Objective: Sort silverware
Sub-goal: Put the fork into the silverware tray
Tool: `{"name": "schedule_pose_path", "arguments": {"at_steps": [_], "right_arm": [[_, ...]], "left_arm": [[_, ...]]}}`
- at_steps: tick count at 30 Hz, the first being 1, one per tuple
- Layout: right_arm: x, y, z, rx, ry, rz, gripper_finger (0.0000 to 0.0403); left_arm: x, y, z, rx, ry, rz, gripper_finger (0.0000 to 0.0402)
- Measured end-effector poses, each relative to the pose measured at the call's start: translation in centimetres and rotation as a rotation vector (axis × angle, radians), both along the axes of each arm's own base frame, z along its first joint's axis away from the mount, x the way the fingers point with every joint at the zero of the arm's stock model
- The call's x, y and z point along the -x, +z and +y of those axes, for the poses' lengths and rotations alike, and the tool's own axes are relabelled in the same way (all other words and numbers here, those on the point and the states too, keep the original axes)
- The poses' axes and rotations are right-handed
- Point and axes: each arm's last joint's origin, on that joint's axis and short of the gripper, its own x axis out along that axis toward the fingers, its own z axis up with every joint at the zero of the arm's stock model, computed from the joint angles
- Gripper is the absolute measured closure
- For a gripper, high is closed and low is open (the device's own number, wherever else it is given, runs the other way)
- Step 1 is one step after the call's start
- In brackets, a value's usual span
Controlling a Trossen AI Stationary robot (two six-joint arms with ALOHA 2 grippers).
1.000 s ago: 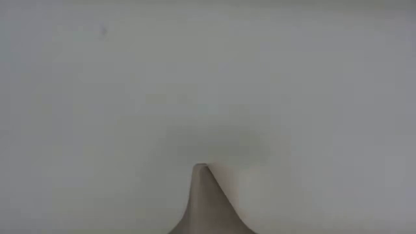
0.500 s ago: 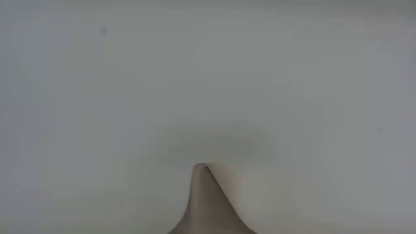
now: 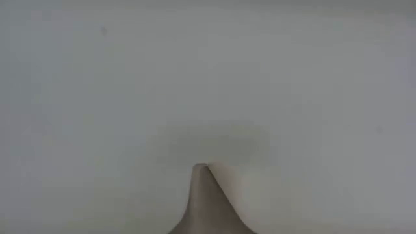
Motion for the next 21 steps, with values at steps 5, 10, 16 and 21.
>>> {"name": "schedule_pose_path", "arguments": {"at_steps": [5,10,16,21], "right_arm": [[0.0,0.0,0.0,-0.006,-0.005,-0.006,0.0403],[-0.1,0.1,0.0,-0.023,-0.021,-0.008,0.0403],[-0.1,0.1,0.0,-0.037,-0.036,-0.007,0.0403],[-0.1,0.1,0.0,-0.037,-0.036,-0.007,0.0403]], "left_arm": [[-0.1,1.1,0.9,-0.063,-0.164,0.009,0.0295],[-0.1,0.7,2.6,-0.120,-0.208,0.116,0.0295],[-1.7,0.4,4.6,-0.127,-0.305,0.108,0.0295],[-2.8,-0.1,6.7,-0.196,-0.309,0.110,0.0295]]}}
